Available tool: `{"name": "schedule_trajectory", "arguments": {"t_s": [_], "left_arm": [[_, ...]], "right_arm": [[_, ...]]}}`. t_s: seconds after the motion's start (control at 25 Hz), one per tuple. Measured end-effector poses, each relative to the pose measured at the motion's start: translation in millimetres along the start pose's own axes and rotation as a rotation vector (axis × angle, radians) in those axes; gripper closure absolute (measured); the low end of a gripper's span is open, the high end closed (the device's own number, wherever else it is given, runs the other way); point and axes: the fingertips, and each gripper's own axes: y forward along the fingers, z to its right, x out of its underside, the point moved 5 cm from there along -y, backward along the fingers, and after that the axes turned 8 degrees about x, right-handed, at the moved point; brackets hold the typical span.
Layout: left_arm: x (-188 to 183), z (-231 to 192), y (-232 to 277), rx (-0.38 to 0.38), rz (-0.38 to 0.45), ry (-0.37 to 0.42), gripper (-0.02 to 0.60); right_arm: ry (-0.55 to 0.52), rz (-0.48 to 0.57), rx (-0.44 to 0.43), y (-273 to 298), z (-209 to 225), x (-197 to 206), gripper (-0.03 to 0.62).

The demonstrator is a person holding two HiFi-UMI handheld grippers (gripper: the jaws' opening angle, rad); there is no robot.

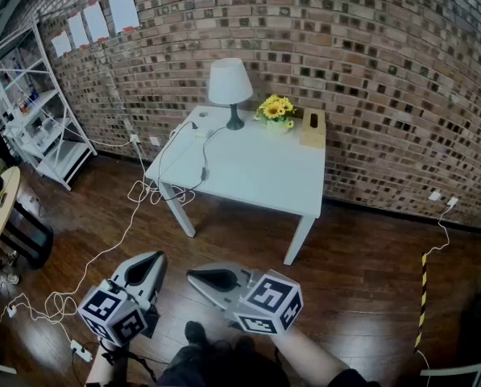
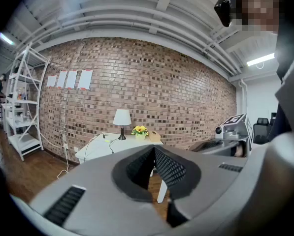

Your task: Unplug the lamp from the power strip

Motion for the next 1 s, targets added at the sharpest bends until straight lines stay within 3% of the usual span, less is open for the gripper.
{"name": "schedule_trajectory", "arguments": {"t_s": [0.2,0.36,0.6,0.84,1.0], "left_arm": [[-15,-19,-5,0.024,0.045,0.028,0.577],[-11,-45,-5,-0.022,0.044,0.059,0.575],[-10,-81,-7,0.035,0.047,0.01,0.575],[-22,-149,-22,0.033,0.083,-0.02,0.577],[-22,-185,-28,0.066,0.074,0.0,0.576]], "right_arm": [[-0.049,-0.02,0.018,17,2,-7,0.607],[-0.06,-0.038,0.022,36,6,-9,0.606],[-0.066,-0.058,0.023,80,15,-13,0.608],[-0.076,-0.083,0.038,138,18,-23,0.608],[-0.08,-0.1,0.047,177,17,-25,0.607]]}}
